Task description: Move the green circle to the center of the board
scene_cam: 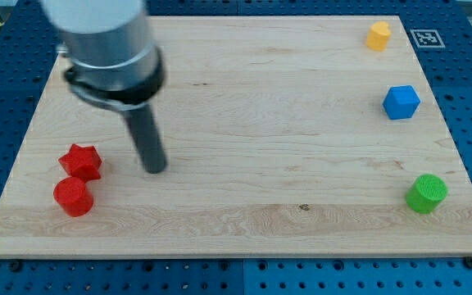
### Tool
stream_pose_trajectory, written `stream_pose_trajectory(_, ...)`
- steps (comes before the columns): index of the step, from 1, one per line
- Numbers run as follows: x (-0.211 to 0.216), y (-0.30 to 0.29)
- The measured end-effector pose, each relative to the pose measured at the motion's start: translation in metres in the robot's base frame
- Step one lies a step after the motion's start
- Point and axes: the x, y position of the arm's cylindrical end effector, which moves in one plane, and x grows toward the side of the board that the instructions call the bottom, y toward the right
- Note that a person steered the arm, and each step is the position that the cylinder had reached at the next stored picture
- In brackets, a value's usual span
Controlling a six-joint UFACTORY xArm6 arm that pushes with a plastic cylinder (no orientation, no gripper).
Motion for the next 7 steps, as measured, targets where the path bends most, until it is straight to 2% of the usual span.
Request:
stream_pose_trajectory(2, -0.002, 0.129)
stream_pose_trajectory(4, -0.023, 0.222)
stream_pose_trajectory(6, 0.025, 0.356)
stream_pose_trajectory(7, 0.042, 0.373)
